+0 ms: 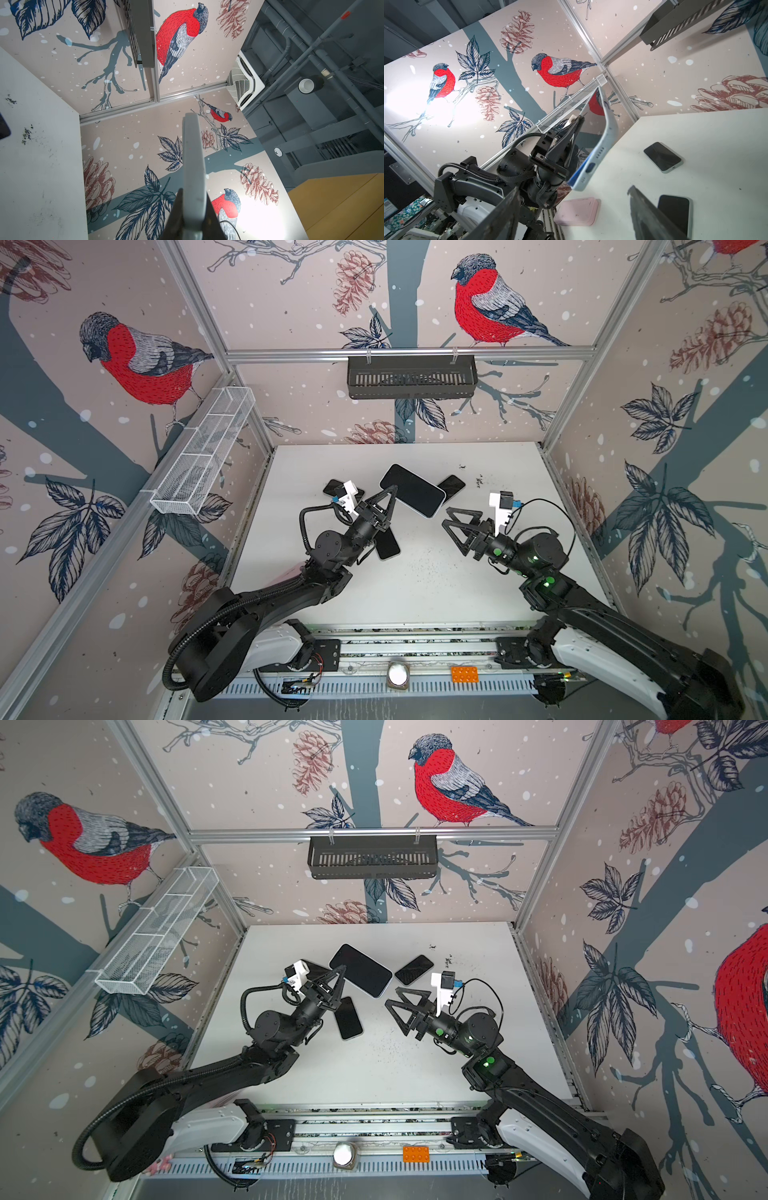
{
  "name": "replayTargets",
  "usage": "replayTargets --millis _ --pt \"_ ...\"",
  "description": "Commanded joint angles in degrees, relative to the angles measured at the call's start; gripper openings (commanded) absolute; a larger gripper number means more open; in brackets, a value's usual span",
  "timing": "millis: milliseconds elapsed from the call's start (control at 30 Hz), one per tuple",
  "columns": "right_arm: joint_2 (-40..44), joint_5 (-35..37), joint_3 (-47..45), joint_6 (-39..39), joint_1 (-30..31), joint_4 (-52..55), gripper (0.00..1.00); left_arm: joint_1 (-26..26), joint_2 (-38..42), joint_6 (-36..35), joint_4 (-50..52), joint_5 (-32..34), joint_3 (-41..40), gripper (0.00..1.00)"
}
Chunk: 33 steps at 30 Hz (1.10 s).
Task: Take the phone out of the phone case
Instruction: Remove the phone case from the phone.
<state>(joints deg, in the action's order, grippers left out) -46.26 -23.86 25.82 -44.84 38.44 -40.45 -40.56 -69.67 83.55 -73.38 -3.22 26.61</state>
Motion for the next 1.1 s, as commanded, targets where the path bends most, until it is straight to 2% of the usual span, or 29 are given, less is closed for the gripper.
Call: replayTargets --millis 0,67,167,533,1067 --pt "-0.53 -2.98 0.48 -6.10 -4.10 -2.66 0.80 0.20 -0.44 -1.60 -8.53 -3.20 0.64 0.00" --pt "-1.10 -6.29 0.19 -9.74 -7.94 -4.51 0.78 0.38 -0.38 -2.56 -7.90 -4.29 0.81 0.00" --pt "-1.46 -9.24 0.51 -10.88 -9.91 -5.62 0.75 0.70 -0.55 -3.83 -7.56 -5.53 1.05 0.00" --pt "-3.54 -11.30 0.51 -12.33 -9.78 -8.24 0.61 1.45 -3.63 -4.40 -10.09 -8.42 2.30 0.00" --pt "-6.09 -11.69 0.72 -14.48 -9.94 -11.89 0.46 1.44 -4.51 -4.13 -11.59 -9.61 2.11 0.00"
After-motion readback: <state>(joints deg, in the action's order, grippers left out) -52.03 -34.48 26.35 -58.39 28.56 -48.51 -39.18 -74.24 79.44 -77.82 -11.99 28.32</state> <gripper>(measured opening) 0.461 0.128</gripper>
